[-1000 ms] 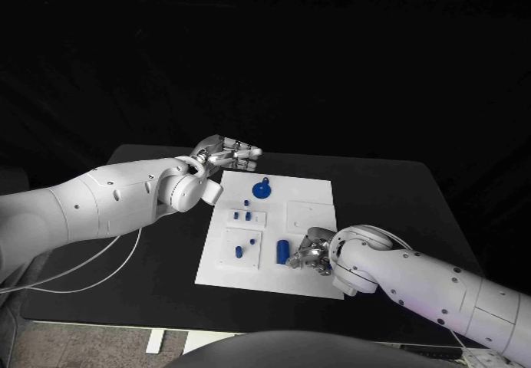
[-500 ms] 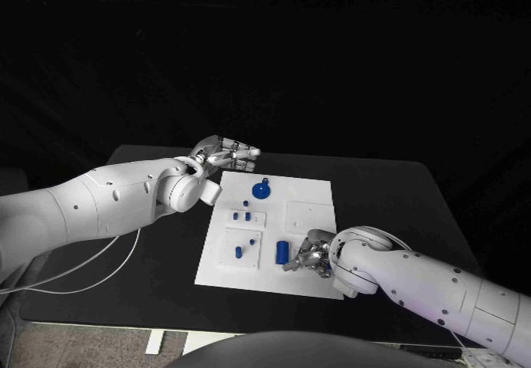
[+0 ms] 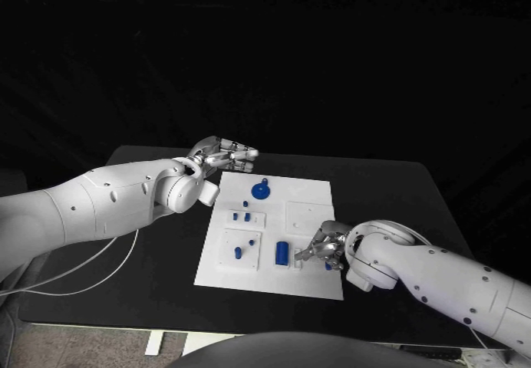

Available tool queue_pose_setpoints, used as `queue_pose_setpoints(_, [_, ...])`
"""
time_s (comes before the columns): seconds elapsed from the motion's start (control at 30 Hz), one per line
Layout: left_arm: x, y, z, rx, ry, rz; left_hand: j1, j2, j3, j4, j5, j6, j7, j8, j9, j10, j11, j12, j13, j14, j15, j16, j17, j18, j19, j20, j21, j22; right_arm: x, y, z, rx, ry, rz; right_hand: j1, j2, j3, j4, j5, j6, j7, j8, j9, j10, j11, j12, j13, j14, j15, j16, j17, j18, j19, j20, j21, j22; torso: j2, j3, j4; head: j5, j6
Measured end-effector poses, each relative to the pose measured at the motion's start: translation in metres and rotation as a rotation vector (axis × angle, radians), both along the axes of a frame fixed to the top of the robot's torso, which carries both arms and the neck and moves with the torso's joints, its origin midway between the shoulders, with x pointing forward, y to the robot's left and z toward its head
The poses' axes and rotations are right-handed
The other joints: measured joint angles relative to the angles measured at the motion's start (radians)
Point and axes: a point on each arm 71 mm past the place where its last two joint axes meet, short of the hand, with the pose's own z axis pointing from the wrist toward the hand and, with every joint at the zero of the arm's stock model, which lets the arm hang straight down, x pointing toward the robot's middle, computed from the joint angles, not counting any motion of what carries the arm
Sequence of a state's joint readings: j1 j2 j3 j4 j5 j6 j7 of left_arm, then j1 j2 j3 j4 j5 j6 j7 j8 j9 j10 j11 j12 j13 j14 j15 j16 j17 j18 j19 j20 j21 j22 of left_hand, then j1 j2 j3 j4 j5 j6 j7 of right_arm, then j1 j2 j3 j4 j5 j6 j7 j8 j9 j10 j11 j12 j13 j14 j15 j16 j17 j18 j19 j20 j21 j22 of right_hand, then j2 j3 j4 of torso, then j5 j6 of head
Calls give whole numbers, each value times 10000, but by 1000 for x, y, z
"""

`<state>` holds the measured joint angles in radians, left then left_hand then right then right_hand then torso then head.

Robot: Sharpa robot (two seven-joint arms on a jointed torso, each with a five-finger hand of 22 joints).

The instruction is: Assemble the parts on the task board

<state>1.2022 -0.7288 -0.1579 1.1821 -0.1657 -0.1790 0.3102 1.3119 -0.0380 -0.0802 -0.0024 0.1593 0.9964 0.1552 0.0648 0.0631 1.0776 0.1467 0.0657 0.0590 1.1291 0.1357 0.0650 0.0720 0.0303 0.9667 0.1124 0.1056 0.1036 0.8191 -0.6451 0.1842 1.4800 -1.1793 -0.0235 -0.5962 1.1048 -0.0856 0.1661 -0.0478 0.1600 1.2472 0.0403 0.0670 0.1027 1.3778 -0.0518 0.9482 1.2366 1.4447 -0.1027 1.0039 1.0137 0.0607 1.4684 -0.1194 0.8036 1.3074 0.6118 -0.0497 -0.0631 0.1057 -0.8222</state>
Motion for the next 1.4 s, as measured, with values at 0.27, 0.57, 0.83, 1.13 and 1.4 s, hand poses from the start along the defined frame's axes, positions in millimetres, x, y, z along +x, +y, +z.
queue_pose_setpoints(0.27, [-3, 2, -1, 1, 5, -23, -69, -180, -127, 302, -745, 0, 0, 0, 0, 0, 0, 0, 0, 0, 0, 0, 0, 0, 0, 0, 3, -31, 10, -34, 16, -227, -381, -431, 118, 119, 173, -174, -249, -38, -39, 0, 103, 14, 14, 79, 83, -1, 0, 0, -16, 1, 0, 0, 0, 0, -19, 13, -35, -42, 49])
queue_pose_setpoints(0.57, [-6, 6, -3, 48, 16, -36, -16, -306, -108, 499, -831, 0, 0, 0, 0, 0, 0, 0, 0, 0, 0, 0, 0, 0, 0, 0, 3, -43, 15, -56, 13, -1211, -302, -415, 78, 159, 414, -335, -503, 17, -94, 0, 133, 110, 2, 122, 103, -1, 1, -40, -80, 1, 0, 0, 0, -1, -12, 28, -42, -95, 84])
queue_pose_setpoints(0.83, [-7, 6, -5, 67, 28, -67, -14, -387, -113, 675, -947, 55, -55, 0, 0, 0, 0, 0, 0, 0, 0, 0, 0, 0, 0, 0, 3, -64, 14, -55, 1, -1938, -149, -186, 34, 203, 546, -203, -496, 17, -93, 0, 132, 126, 17, 121, 58, -1, 1, -40, -93, 1, 0, 0, 0, -1, -6, 14, -18, -110, 78])
queue_pose_setpoints(1.13, [-8, 5, -5, 62, 42, -99, 2, -481, -78, 855, -947, 20, -20, 0, 0, 0, 0, 0, 0, 0, 0, 0, 0, 1, -37, 36, 3, -83, 9, -46, -17, -2429, -12, -28, -32, 133, 636, -55, -465, 17, -93, 0, 132, 125, 18, 120, 40, -1, 1, -39, -112, 0, 0, 0, -58, -1, -4, -5, -8, -98, 42])
queue_pose_setpoints(1.4, [-8, 5, -6, 55, 58, -126, -65, -547, -67, 954, -947, 20, -19, 0, 0, -37, 37, 0, 0, 0, 0, 0, 0, 0, -36, 36, 3, -82, 11, -42, -29, -2739, 39, -8, -84, 80, 646, 65, -466, 48, -118, 36, 165, 126, 17, 119, 40, -1, 2, -39, -114, 0, 0, 0, -58, -1, -4, -6, -11, -93, 13])
